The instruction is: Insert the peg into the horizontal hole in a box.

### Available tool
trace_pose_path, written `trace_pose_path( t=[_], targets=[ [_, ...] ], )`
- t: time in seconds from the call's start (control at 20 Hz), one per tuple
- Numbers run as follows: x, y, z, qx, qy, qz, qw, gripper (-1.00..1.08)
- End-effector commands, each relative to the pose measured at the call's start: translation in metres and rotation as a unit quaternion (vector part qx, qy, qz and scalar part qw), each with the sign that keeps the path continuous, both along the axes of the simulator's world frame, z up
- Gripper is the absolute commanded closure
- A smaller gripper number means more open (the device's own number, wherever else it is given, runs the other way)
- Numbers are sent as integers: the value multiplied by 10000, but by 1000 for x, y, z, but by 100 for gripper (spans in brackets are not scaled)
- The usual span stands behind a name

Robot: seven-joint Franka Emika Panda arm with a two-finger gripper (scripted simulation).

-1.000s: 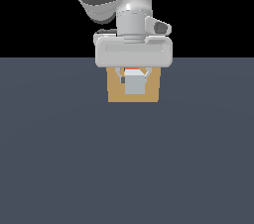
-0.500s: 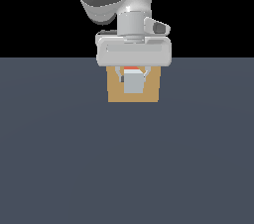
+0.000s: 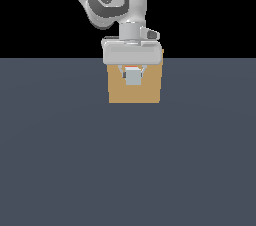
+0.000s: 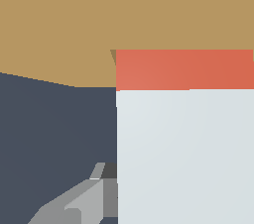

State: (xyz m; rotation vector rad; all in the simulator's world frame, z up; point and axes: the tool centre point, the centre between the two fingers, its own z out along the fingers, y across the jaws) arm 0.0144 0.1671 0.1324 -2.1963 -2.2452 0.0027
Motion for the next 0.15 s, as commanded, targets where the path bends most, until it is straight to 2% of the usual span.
trace_pose_path(
  t=[0.0, 0.1],
  targets=[
    [2, 10, 4, 11, -32, 8, 10000, 108],
    [2, 12, 4, 11, -32, 8, 10000, 108]
  ],
)
